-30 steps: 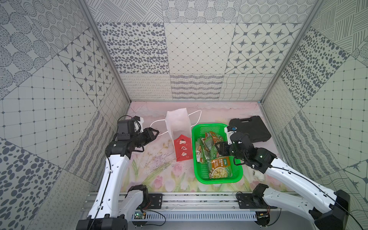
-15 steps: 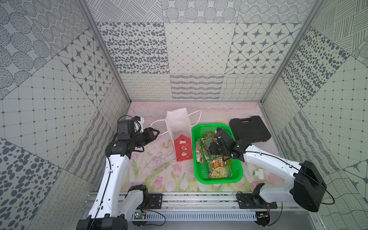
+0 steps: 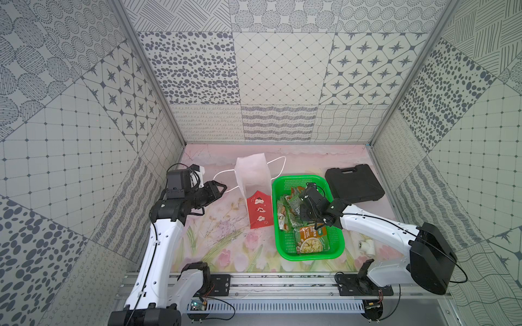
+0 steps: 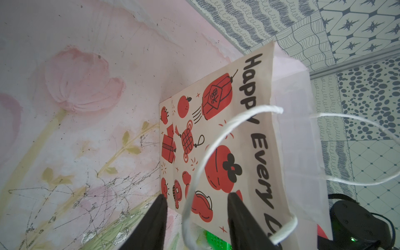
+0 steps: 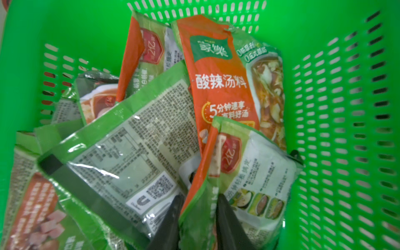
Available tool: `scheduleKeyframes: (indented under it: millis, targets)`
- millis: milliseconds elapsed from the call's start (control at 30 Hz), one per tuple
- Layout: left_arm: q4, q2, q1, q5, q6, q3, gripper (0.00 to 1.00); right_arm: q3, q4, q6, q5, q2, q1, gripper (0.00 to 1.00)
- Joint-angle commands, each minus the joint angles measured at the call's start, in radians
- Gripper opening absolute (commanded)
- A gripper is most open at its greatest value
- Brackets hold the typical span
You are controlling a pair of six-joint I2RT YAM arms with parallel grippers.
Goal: Place the condiment packets inside the bag
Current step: Pick up the condiment packet from the storage box.
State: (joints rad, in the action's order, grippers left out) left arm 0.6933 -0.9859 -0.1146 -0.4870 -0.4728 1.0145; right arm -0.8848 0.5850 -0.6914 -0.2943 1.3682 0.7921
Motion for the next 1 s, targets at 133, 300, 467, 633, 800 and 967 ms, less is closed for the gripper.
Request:
scheduleKeyframes:
  millis: [133, 300, 467, 633, 800, 967]
  targets:
    - [-0.026, -0.001, -0.004, -0.015, 0.002, -0.003, 0.49, -0.012, 0.082, 0.016, -0.108, -0.108, 0.003, 0.0]
    - [-0.028, -0.003, -0.005, -0.016, 0.002, -0.004, 0.49, -0.03, 0.082, 0.05, -0.137, -0.216, 0.006, 0.0]
    - [-0.027, -0.004, -0.005, -0.016, 0.002, -0.005, 0.49, -0.069, 0.056, 0.101, -0.146, -0.322, 0.006, 0.0]
    - [-0.029, -0.007, -0.005, -0.019, 0.001, -0.006, 0.49, -0.122, -0.005, 0.161, -0.117, -0.398, 0.006, 0.0]
    - [-0.027, -0.008, -0.005, -0.017, 0.001, -0.005, 0.49, -0.206, -0.086, 0.219, -0.029, -0.443, 0.006, 0.0]
    - [-0.011, -0.011, -0.005, 0.015, 0.006, -0.001, 0.49, -0.313, -0.154, 0.26, 0.064, -0.447, 0.007, 0.0]
